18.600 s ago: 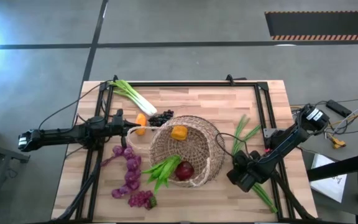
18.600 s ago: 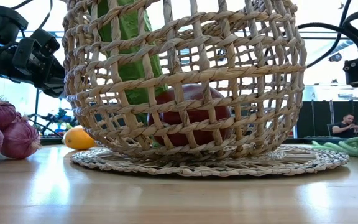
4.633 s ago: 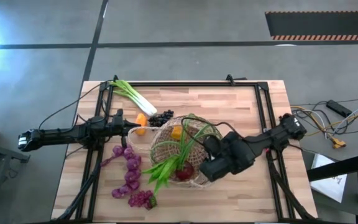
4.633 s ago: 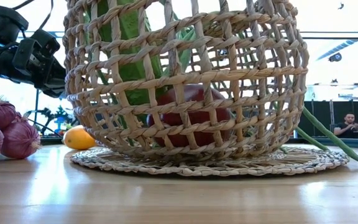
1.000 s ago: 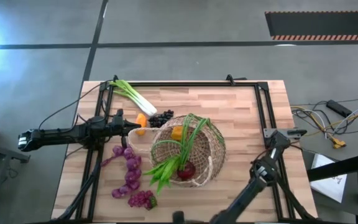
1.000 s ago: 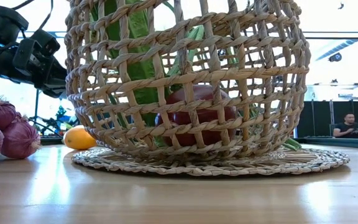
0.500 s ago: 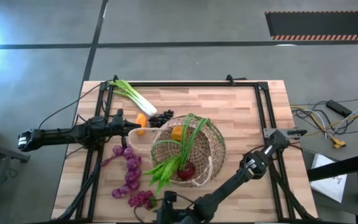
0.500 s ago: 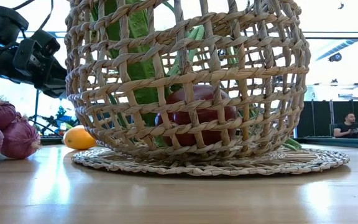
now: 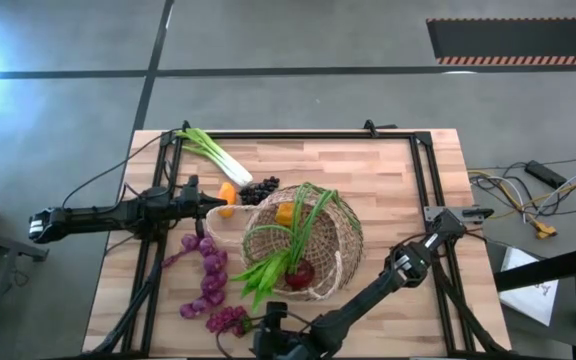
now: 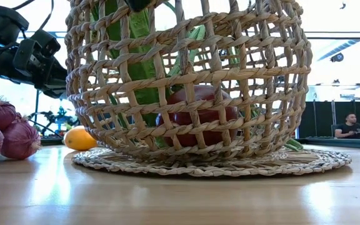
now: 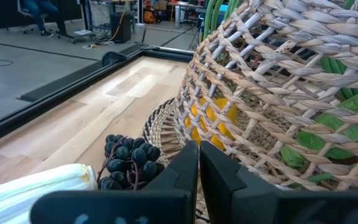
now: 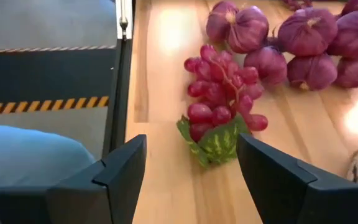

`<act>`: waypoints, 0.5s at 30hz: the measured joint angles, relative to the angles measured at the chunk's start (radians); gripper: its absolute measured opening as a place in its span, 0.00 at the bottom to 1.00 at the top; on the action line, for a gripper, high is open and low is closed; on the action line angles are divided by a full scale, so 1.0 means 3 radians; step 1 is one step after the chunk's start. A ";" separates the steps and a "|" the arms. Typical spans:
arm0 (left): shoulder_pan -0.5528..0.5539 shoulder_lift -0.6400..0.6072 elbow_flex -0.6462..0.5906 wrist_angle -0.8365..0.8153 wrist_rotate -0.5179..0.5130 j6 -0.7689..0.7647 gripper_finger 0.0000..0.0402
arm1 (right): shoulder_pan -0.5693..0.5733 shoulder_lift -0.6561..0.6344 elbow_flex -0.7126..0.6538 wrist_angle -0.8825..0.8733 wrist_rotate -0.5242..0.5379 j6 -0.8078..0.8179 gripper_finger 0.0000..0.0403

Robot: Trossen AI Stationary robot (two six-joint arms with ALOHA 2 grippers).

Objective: Build produce basket
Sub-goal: Put the grapes into the basket

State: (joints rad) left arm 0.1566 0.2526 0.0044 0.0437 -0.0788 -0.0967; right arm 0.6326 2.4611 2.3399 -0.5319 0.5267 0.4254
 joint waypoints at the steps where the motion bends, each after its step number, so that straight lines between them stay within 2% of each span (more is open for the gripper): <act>1: 0.0000 0.0000 0.0000 -0.0001 0.0000 0.0000 0.00 | 0.0012 0.0001 0.0013 0.0000 0.0031 -0.0043 0.59; 7: 0.0001 -0.0002 0.0000 0.0040 -0.0005 0.0094 0.00 | 0.0110 -0.0003 0.0054 0.0046 0.0172 -0.0141 0.56; 15: 0.0001 0.0001 0.0000 0.0160 -0.0010 0.0084 0.00 | 0.0040 0.0138 -0.0018 0.0301 0.0185 0.0135 0.56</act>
State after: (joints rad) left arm 0.1570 0.2529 0.0044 0.0917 -0.0818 -0.0715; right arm 0.6446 2.5025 2.3345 -0.4416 0.5824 0.4657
